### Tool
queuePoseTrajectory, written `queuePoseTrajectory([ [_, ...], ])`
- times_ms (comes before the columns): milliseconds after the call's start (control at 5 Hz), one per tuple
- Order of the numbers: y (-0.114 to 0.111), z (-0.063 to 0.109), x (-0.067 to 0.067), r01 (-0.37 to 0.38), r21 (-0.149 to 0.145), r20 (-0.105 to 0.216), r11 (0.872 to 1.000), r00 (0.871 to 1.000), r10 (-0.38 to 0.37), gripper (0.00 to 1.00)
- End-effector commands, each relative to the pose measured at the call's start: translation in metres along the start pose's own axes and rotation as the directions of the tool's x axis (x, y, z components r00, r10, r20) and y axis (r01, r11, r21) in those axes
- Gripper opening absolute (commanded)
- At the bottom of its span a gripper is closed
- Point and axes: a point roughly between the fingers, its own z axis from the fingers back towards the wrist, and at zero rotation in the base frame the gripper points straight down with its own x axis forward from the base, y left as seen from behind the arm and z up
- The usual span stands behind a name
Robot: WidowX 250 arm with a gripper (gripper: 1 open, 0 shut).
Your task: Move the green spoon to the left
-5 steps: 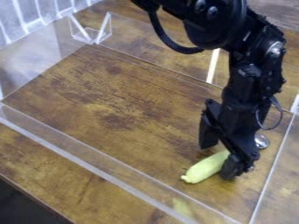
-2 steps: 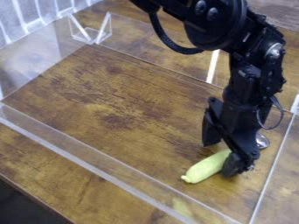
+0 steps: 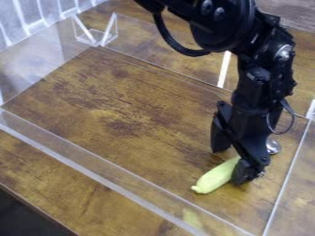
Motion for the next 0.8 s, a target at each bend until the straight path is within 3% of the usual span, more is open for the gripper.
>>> queuePoseTrajectory([
  [0, 0.007, 0.0158, 0.0057, -0.006, 0.018, 0.049, 1.0, 0.999, 0.005, 1.0],
  [600, 0.0052, 0.017, 0.0103, 0.012, 0.02, 0.06, 1.0, 0.998, -0.013, 1.0],
])
